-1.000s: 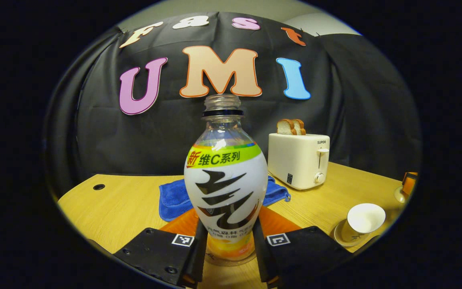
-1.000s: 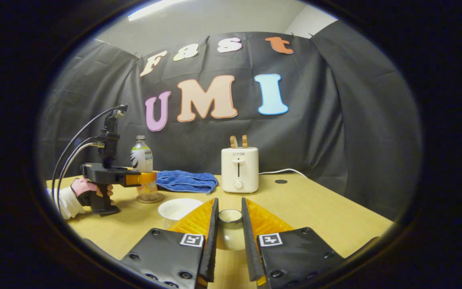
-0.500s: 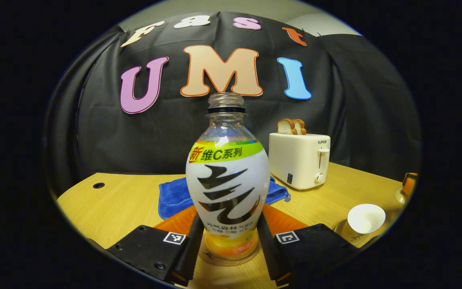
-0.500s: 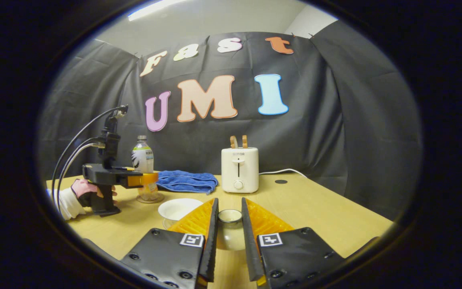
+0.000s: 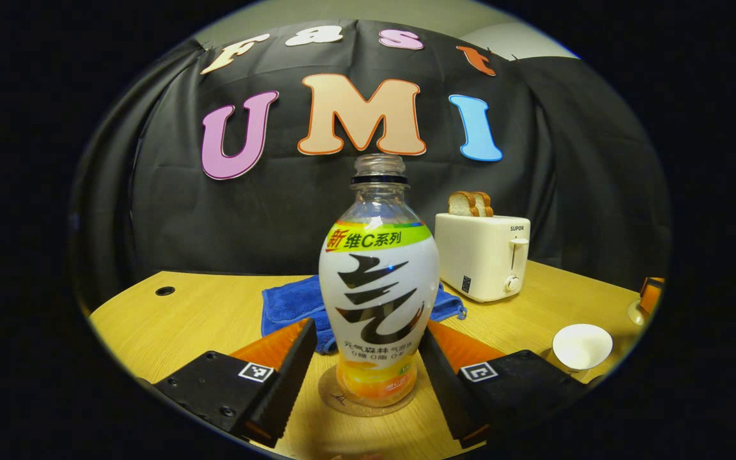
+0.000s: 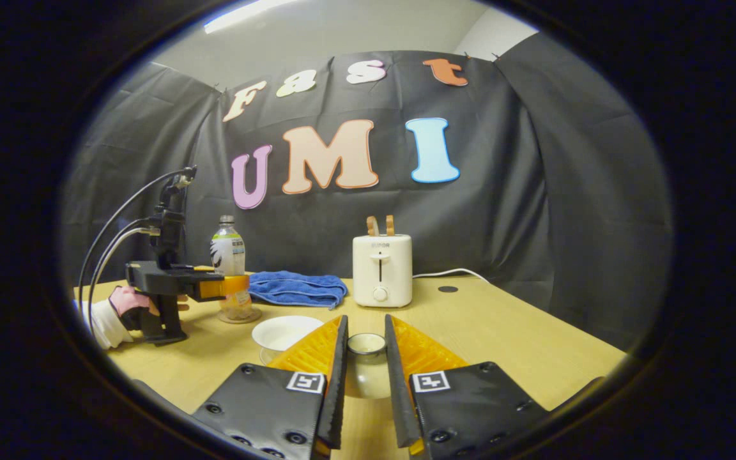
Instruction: Open the teacup lid with one hand, grasp the water bottle and pour water into the teacup with the other hand; after pouring, place the water bottle on the coaster and then close the teacup lid.
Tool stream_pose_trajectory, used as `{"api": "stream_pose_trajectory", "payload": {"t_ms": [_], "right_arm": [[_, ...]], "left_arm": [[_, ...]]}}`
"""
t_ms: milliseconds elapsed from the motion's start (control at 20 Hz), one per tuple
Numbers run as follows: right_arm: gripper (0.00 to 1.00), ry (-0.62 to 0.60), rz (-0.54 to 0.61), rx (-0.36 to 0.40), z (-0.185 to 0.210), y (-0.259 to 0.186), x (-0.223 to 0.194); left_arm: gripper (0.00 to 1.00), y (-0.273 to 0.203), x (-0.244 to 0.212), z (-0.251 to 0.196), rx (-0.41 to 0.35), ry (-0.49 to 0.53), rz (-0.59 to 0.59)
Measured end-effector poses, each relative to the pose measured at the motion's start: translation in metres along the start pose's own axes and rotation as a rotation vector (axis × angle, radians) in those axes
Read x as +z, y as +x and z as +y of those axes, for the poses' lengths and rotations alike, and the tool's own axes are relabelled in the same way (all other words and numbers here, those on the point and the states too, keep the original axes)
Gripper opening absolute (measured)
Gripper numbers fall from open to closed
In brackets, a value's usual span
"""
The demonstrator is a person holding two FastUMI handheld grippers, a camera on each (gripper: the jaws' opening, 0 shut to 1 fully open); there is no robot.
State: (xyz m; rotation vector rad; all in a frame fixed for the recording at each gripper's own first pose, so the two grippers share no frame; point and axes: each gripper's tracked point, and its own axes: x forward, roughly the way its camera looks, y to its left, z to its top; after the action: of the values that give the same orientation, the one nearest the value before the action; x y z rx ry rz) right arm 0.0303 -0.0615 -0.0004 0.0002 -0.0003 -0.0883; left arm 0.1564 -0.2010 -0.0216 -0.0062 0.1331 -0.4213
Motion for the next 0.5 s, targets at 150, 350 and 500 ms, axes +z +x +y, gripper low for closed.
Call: {"api": "stream_pose_trajectory", "payload": {"t_ms": [150,350,500], "right_arm": [[0.35,0.0,-0.003,0.002,0.0,-0.001,0.001],[0.35,-0.001,0.0,0.003,0.001,0.0,0.0],[0.35,-0.001,0.002,0.008,0.006,0.005,0.0]], "left_arm": [[0.95,-0.015,0.007,0.005,0.022,0.012,-0.053],[0.94,-0.035,0.017,0.012,0.051,0.01,-0.126],[0.95,-0.047,0.011,0.013,0.057,0.011,-0.125]]}}
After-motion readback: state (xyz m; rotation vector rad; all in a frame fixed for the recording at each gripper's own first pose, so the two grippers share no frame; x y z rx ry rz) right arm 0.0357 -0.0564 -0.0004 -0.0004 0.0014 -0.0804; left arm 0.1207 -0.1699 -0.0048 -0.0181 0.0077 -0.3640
